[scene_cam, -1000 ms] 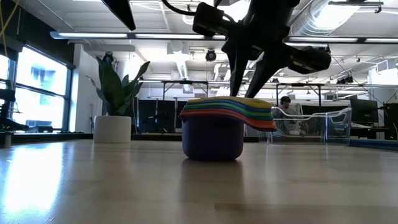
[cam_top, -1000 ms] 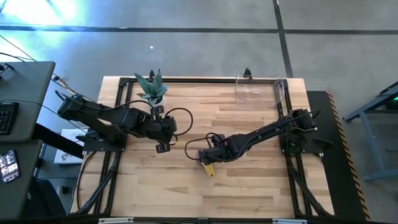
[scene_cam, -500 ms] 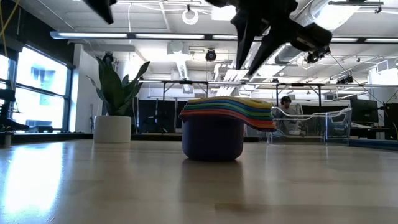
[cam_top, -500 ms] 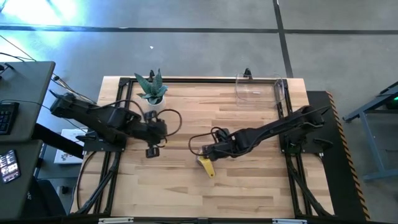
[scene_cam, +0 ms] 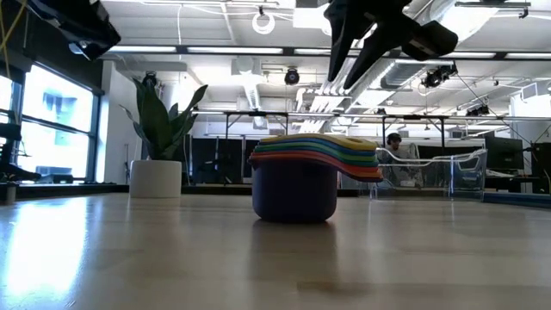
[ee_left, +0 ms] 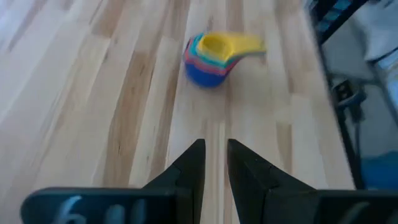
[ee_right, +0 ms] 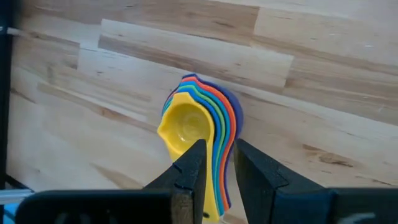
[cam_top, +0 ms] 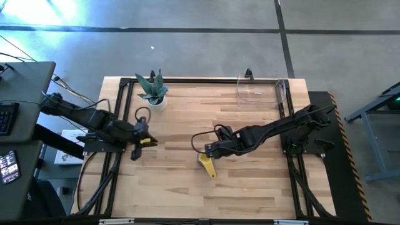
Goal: Nest measuring cups in basket
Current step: Put the nested measuring cups into the transparent bin
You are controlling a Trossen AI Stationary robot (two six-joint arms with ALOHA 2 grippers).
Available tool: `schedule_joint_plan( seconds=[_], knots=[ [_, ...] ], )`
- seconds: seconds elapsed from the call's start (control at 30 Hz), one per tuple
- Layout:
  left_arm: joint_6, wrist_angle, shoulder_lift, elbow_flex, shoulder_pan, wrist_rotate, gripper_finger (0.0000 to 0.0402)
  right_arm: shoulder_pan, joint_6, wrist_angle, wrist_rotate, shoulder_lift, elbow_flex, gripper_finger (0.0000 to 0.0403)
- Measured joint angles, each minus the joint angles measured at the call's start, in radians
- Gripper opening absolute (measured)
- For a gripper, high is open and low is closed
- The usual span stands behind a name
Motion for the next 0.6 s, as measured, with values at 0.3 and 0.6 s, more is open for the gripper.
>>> schedule_joint_plan(
  seconds=[0.3, 0.6],
  knots=[
    [0.068, 0.186, -0.313, -0.242, -0.007, -0.020, 0.0058, -0.022, -0.010, 0.011, -0.050, 0.000, 0.000, 0.0073],
    [0.123, 0.282, -0.587, -0.393, -0.006, -0.051, 0.0058, -0.022, -0.052, 0.034, -0.042, 0.000, 0.000, 0.0073]
  ],
)
